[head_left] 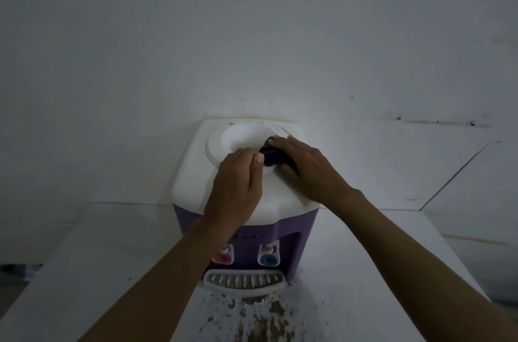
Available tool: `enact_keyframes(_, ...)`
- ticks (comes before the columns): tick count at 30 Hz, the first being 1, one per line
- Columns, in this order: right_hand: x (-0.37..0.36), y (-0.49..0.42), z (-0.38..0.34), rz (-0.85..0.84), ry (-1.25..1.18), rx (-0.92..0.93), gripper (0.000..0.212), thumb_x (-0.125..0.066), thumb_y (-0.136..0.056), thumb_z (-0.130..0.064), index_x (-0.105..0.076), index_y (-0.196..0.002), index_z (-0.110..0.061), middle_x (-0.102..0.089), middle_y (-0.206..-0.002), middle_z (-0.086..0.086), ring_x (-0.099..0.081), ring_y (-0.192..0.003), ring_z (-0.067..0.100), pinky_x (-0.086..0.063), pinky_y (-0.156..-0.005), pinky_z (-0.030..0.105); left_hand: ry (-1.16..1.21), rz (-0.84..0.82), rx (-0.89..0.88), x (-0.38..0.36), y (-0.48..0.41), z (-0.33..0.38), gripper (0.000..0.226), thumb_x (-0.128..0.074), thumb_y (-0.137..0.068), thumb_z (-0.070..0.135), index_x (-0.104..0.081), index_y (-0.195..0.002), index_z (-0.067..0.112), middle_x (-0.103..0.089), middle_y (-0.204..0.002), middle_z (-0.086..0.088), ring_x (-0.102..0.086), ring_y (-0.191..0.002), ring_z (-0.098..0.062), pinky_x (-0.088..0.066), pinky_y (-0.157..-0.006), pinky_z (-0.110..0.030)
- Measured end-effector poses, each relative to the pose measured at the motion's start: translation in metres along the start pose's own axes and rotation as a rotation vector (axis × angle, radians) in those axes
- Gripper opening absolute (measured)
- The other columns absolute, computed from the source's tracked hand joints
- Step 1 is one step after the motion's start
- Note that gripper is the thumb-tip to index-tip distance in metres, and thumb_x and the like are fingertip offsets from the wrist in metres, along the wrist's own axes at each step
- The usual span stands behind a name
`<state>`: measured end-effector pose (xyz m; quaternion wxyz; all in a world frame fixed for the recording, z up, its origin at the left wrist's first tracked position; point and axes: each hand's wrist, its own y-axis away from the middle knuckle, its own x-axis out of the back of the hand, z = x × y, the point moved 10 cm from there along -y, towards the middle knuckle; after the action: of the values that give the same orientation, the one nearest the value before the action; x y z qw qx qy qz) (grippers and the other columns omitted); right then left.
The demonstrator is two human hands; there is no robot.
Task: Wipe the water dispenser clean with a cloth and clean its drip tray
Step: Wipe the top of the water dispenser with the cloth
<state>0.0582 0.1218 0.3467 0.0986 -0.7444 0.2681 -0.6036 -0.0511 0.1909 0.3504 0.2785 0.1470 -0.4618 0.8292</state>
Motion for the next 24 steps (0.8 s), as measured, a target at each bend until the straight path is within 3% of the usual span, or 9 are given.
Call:
enact_keyframes(2, -0.001, -0.009, 0.017, 0.019, -0.042, -0.11, 0.041, -0.047, -0.096, -0.019, -0.046, -0.137, -0.016, -0.056, -0.131, 0.007, -0.053, -0.119, 0.023, -0.035, -0.105, 0.028, -0.044, -0.004, -0.02, -0.002, -0.003, 0.003, 0.024, -0.039, -0.101, 0.026, -0.047, -0.08, 0.019, -0.042, -0.07, 0.012, -0.042, -0.065, -0.006, -0.033, -0.063, -0.009)
enact_keyframes(5, 0.001, -0.012, 0.027, 0.041, -0.074, -0.178, 0.038, -0.046, -0.097, -0.016, -0.048, -0.134, -0.018, -0.06, -0.122, 0.004, -0.055, -0.112, 0.02, -0.036, -0.093, 0.02, -0.109, -0.035, -0.056, -0.008, -0.005, 0.006, 0.023, -0.042, -0.101, 0.024, -0.052, -0.083, 0.015, -0.047, -0.074, 0.007, -0.043, -0.068, -0.008, -0.035, -0.065, -0.016)
enact_keyframes(9, 0.001, -0.002, 0.003, -0.004, -0.123, 0.007, 0.038, -0.045, -0.095, -0.018, -0.052, -0.131, -0.014, -0.051, -0.139, 0.003, -0.033, -0.13, 0.009, -0.016, -0.11, 0.016, -0.126, -0.024, -0.118, -0.011, -0.003, 0.007, 0.02, -0.043, -0.1, 0.023, -0.058, -0.09, 0.012, -0.052, -0.081, 0.004, -0.043, -0.073, -0.008, -0.038, -0.07, -0.021)
enact_keyframes(12, -0.002, -0.016, 0.017, -0.036, -0.133, -0.092, 0.036, -0.043, -0.099, -0.02, -0.05, -0.133, -0.017, -0.053, -0.137, 0.006, -0.042, -0.131, 0.022, -0.027, -0.11, 0.031, -0.127, -0.016, -0.128, -0.013, -0.001, 0.006, 0.02, -0.043, -0.099, 0.022, -0.057, -0.089, 0.012, -0.055, -0.081, 0.001, -0.045, -0.074, -0.01, -0.041, -0.071, -0.025)
enact_keyframes(14, -0.001, -0.028, 0.03, -0.031, -0.164, -0.175, 0.035, -0.043, -0.099, -0.018, -0.051, -0.133, -0.018, -0.057, -0.132, 0.006, -0.05, -0.122, 0.023, -0.034, -0.104, 0.03, -0.136, -0.016, -0.133, -0.012, 0.0, 0.007, 0.02, -0.043, -0.098, 0.021, -0.057, -0.088, 0.011, -0.056, -0.08, -0.001, -0.047, -0.074, -0.013, -0.044, -0.071, -0.028)
enact_keyframes(18, -0.001, -0.033, 0.056, -0.024, -0.172, -0.304, 0.04, -0.043, -0.098, -0.015, -0.047, -0.137, -0.019, -0.055, -0.135, 0.002, -0.049, -0.123, 0.022, -0.031, -0.098, 0.021, -0.145, -0.024, -0.142, -0.011, -0.001, 0.01, 0.021, -0.043, -0.097, 0.021, -0.059, -0.09, 0.01, -0.059, -0.082, -0.002, -0.05, -0.076, -0.016, -0.047, -0.07, -0.032)
enact_keyframes(21, 0.0, -0.018, 0.053, -0.01, -0.194, -0.289, 0.042, -0.042, -0.096, -0.011, -0.047, -0.138, -0.02, -0.057, -0.131, 0.0, -0.053, -0.118, 0.019, -0.034, -0.099, 0.022, -0.153, -0.027, -0.131, -0.011, -0.005, 0.01, 0.02, -0.043, -0.097, 0.021, -0.06, -0.09, 0.011, -0.06, -0.082, -0.002, -0.051, -0.075, -0.016, -0.048, -0.069, -0.035)
enact_keyframes(24, 0.004, 0.01, 0.04, -0.036, -0.252, -0.183, 0.043, -0.04, -0.094, -0.018, -0.049, -0.135, -0.024, -0.056, -0.131, -0.005, -0.054, -0.114, 0.009, -0.042, -0.1, 0.024, -0.151, -0.034, -0.123, -0.013, -0.009, 0.011, 0.017, -0.048, -0.096, 0.02, -0.061, -0.09, 0.01, -0.061, -0.082, -0.003, -0.052, -0.076, -0.016, -0.05, -0.069, -0.035)
